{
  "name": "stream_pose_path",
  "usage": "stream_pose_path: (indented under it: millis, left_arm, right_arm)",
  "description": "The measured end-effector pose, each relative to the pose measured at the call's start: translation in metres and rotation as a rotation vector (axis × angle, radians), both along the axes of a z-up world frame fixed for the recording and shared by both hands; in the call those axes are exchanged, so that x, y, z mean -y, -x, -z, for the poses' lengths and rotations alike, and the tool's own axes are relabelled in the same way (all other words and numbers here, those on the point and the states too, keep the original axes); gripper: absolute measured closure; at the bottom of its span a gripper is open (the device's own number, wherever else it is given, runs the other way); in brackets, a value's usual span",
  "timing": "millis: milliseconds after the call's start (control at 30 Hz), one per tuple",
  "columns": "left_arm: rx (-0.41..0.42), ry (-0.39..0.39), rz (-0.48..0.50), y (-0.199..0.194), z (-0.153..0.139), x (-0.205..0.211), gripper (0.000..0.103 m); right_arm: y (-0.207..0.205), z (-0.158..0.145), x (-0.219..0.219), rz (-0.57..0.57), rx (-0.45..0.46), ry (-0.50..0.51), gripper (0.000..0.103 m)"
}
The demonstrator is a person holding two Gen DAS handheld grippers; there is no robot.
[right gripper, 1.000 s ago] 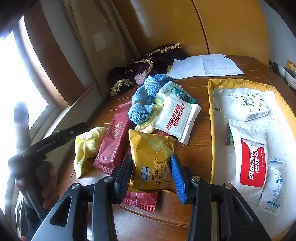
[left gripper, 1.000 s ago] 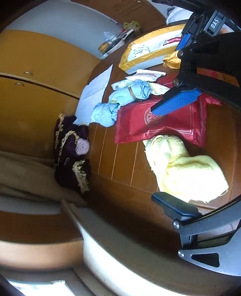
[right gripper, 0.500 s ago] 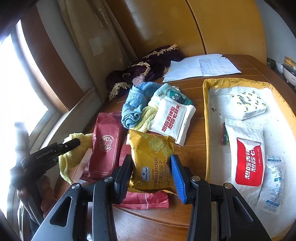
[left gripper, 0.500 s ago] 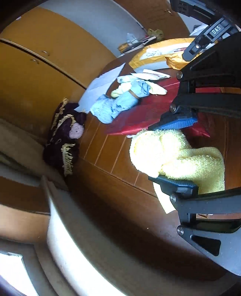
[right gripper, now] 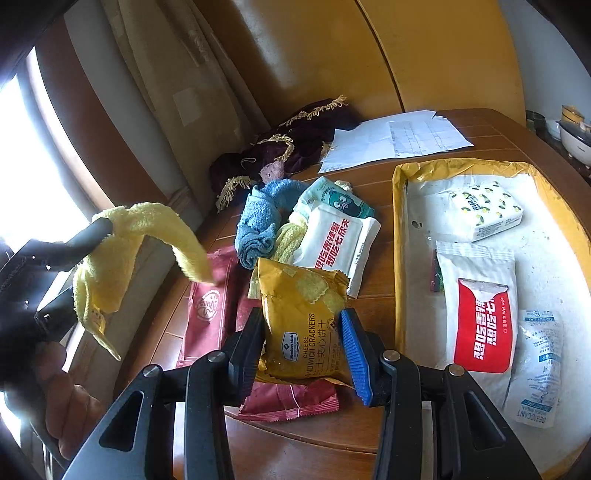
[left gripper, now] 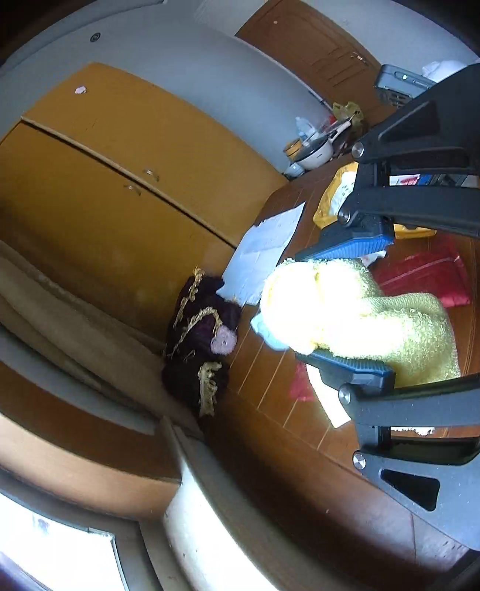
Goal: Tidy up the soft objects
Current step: 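Carry the towel and cracker packet over the tray and release both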
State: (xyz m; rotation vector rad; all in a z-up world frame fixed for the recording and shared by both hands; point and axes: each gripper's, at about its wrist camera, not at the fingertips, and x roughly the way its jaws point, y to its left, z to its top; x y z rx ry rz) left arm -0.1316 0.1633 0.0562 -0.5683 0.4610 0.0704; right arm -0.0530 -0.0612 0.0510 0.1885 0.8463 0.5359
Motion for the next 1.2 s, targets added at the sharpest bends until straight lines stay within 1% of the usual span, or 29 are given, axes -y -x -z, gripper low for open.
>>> stream_pose_path:
  millis: [100, 233, 300, 400, 500, 533, 567, 633, 667, 733, 800, 867, 933, 1033, 1100, 1133, 1200]
  left_arm:
    - [0.017, 0.042, 0.09, -0.015, -0.002, 0.023, 0.061]
    - [0.026, 0.057, 0.184, -0.04, -0.004, 0.061, 0.061]
    - [0.034, 0.063, 0.232, -0.051, -0.007, 0.079, 0.061]
    - [0.034, 0.075, 0.285, -0.068, -0.009, 0.104, 0.061]
    - [0.021, 0.079, 0.327, -0.091, -0.006, 0.126, 0.061]
    - [0.009, 0.078, 0.34, -0.097, -0.004, 0.134, 0.061]
    - [-0.02, 0.081, 0.346, -0.106, 0.001, 0.142, 0.061]
    - [-0.064, 0.109, 0.377, -0.117, 0.01, 0.154, 0.061]
    - [-0.085, 0.114, 0.388, -0.122, 0.016, 0.16, 0.061]
    - [-0.131, 0.085, 0.386, -0.13, 0.025, 0.171, 0.061]
    - [-0.185, 0.092, 0.395, -0.135, 0.036, 0.176, 0.061]
    - [-0.233, 0.092, 0.418, -0.138, 0.046, 0.181, 0.061]
    - [-0.275, 0.089, 0.417, -0.139, 0.054, 0.184, 0.06]
    - [-0.309, 0.084, 0.423, -0.138, 0.062, 0.187, 0.059]
    - [-0.305, 0.088, 0.427, -0.135, 0.063, 0.186, 0.057]
    - [-0.301, 0.081, 0.43, -0.133, 0.062, 0.186, 0.054]
    - [-0.303, 0.085, 0.443, -0.133, 0.062, 0.185, 0.053]
  right_arm:
    - [0.001, -0.013, 0.017, 0.02, 0.031, -0.029, 0.06]
    - [-0.002, -0.037, 0.051, 0.049, 0.08, -0.046, 0.06]
    - [-0.007, -0.043, 0.069, 0.079, 0.084, -0.039, 0.06]
    - [-0.022, -0.042, 0.099, 0.15, 0.054, -0.015, 0.06]
    - [-0.039, -0.031, 0.123, 0.226, -0.005, 0.014, 0.06]
    - [-0.045, -0.026, 0.131, 0.25, -0.029, 0.024, 0.06]
    - [-0.05, -0.021, 0.136, 0.273, -0.054, 0.037, 0.06]
    - [-0.056, -0.011, 0.145, 0.306, -0.083, 0.055, 0.06]
    - [-0.059, -0.008, 0.147, 0.313, -0.09, 0.063, 0.06]
    - [-0.062, -0.001, 0.149, 0.329, -0.096, 0.09, 0.06]
    - [-0.062, 0.004, 0.15, 0.342, -0.099, 0.114, 0.059]
    - [-0.061, 0.007, 0.149, 0.341, -0.104, 0.116, 0.059]
    - [-0.06, 0.008, 0.149, 0.344, -0.11, 0.111, 0.058]
    - [-0.057, 0.01, 0.145, 0.344, -0.118, 0.115, 0.057]
    - [-0.055, 0.01, 0.143, 0.345, -0.118, 0.114, 0.057]
    - [-0.053, 0.009, 0.142, 0.346, -0.112, 0.109, 0.056]
    - [-0.052, 0.006, 0.144, 0.346, -0.107, 0.08, 0.056]
